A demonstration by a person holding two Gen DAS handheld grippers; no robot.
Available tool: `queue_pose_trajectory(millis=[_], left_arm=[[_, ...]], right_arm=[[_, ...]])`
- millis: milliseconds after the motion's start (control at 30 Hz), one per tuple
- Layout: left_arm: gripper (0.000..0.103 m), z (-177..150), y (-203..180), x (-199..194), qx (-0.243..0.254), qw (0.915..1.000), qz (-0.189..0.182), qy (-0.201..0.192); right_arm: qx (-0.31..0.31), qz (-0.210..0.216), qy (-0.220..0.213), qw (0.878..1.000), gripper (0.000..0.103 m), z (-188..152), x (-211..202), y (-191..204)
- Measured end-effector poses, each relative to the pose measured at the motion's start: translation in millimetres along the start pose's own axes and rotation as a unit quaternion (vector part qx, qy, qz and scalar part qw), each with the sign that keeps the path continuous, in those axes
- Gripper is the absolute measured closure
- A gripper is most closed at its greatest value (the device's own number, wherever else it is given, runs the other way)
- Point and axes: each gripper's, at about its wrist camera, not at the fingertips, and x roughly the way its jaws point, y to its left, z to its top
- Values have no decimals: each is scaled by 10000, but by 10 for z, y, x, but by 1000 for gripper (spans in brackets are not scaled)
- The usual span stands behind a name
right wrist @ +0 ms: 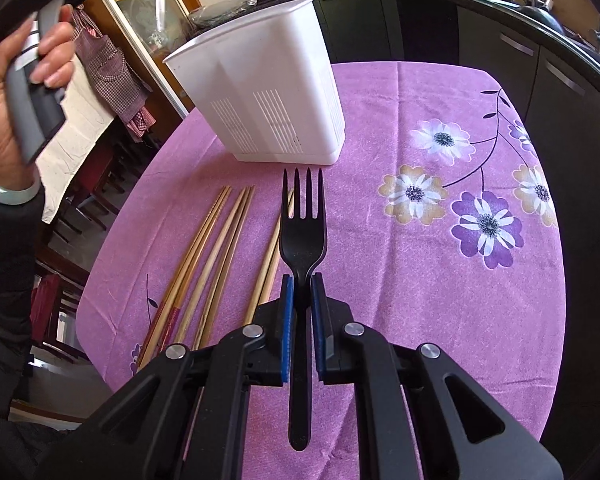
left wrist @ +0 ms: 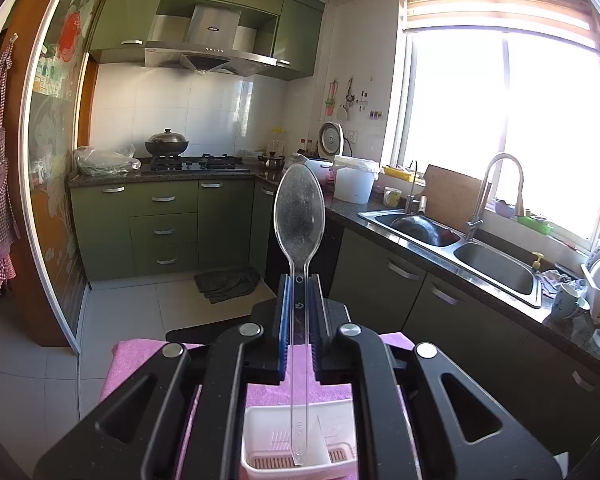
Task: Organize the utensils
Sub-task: 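Drop the spoon into the white caddy with the left tool while the right tool drops the fork in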
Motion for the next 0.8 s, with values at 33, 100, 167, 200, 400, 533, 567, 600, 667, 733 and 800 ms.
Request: queue_pose_trajectory(millis=[33, 100, 167, 200, 400, 533, 567, 600, 667, 733, 800], left_arm=[[94, -45, 3, 72, 2, 10000, 27, -8], [94, -136, -11, 186, 55, 9999, 110, -5], [94, -250, -24, 259, 132, 9998, 175, 42], [94, -319, -39, 291, 155, 9996, 188, 108], [93, -614, 35, 361, 195, 9976, 157, 645], [84, -686, 74, 282, 281, 9966, 96, 768], [82, -700, 63, 249, 305, 9965, 62, 780], [82, -707, 65, 206, 329, 9964, 34, 785], [82, -708, 79, 103, 350, 9962, -13, 799], [82, -699, 100, -30, 340, 9963, -50, 792], [82, -693, 149, -182, 299, 9965, -68, 776]], right_arm=[[8, 15, -35, 10000, 93, 19, -28, -9], [6, 0, -110, 9999, 93, 35, -86, -12], [-7, -8, -201, 9998, 93, 93, -136, 5], [-18, -2, -270, 9996, 93, 125, -173, 24], [-247, 4, -859, 9960, 93, 464, -477, 251], [-354, -20, -1365, 9900, 93, 775, -712, 403], [-387, -45, -1524, 9875, 93, 843, -773, 450], [-425, -73, -1697, 9845, 93, 915, -835, 501], [-467, -118, -2020, 9782, 93, 1083, -929, 585], [-497, -181, -2314, 9714, 93, 1262, -974, 662], [-480, -215, -2547, 9656, 93, 1449, -982, 740]])
